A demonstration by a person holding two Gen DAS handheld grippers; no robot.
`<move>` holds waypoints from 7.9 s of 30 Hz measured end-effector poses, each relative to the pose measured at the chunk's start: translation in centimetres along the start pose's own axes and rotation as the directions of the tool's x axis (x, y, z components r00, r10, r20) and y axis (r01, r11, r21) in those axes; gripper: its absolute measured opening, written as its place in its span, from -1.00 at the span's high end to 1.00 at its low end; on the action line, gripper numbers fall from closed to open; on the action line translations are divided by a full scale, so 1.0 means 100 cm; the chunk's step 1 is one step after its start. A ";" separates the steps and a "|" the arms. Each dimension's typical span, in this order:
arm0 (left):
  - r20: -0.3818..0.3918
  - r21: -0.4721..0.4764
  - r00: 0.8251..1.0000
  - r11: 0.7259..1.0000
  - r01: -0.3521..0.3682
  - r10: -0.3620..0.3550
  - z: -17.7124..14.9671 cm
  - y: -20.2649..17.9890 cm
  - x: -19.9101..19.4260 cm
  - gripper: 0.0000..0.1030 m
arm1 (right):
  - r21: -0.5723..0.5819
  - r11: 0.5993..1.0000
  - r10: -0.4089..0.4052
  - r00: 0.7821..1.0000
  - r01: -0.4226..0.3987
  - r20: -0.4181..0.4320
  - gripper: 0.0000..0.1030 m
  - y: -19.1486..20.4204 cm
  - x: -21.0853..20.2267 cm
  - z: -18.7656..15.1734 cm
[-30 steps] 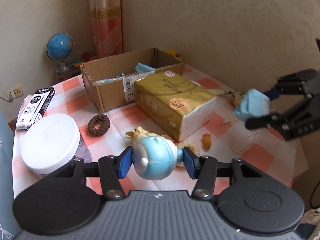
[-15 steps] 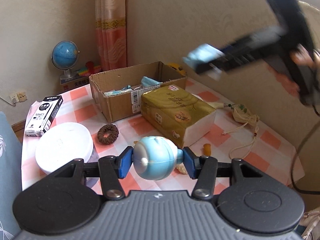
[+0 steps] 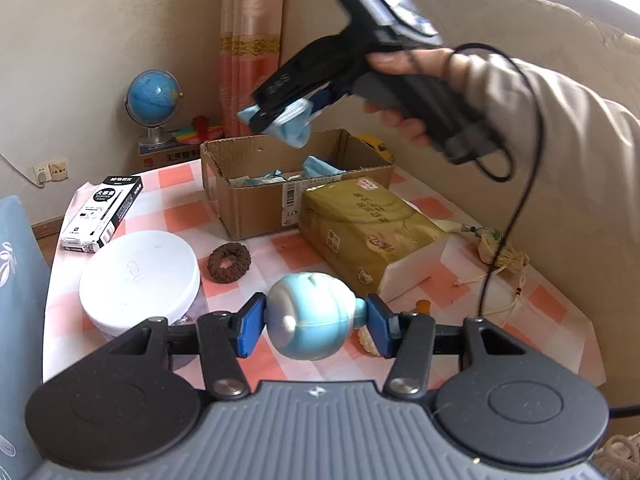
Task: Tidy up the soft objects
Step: 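Lower the mask into the box and open the right gripper, then carry the blue toy to the box and release it with the left gripper, then withdraw both grippers and move the right gripper toward the beige pouch, then lower the right gripper onto the beige drawstring pouch, then grasp the beige pouch with the right gripper while the left grasps the cream cloth bundle, then lift the pouch into the cardboard box and open the right gripper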
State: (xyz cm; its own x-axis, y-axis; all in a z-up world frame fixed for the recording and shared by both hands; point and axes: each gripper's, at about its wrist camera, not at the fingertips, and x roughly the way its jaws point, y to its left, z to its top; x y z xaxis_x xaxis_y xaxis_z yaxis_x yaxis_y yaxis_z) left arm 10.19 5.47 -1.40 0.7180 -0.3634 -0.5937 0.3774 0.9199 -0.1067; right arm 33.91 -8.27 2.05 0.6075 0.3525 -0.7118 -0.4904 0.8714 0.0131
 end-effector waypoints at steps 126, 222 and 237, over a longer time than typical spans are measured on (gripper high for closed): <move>-0.021 -0.043 0.995 0.994 -0.101 0.100 0.001 -0.030 0.040 -0.90 | 0.242 0.961 -0.124 0.991 0.133 -0.055 -1.00 -0.031 -0.128 -0.274; -0.100 0.072 0.994 0.997 -0.026 0.033 -0.006 -0.014 0.109 0.14 | 0.008 0.999 -0.039 0.998 0.040 -0.053 -1.00 -0.003 -0.122 -0.278; -0.090 0.103 0.996 0.995 0.008 0.001 0.002 -0.020 0.082 0.42 | 0.009 0.995 -0.102 0.992 0.103 -0.070 -0.44 0.004 -0.152 -0.267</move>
State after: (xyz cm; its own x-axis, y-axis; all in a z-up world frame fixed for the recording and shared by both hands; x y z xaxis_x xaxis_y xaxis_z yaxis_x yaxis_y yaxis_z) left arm 15.42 0.63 -5.92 0.6627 -0.3475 -0.6634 0.4416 0.8967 -0.0286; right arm 7.74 -22.37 -5.85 0.6090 0.2370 -0.7570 -0.4200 0.9059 -0.0542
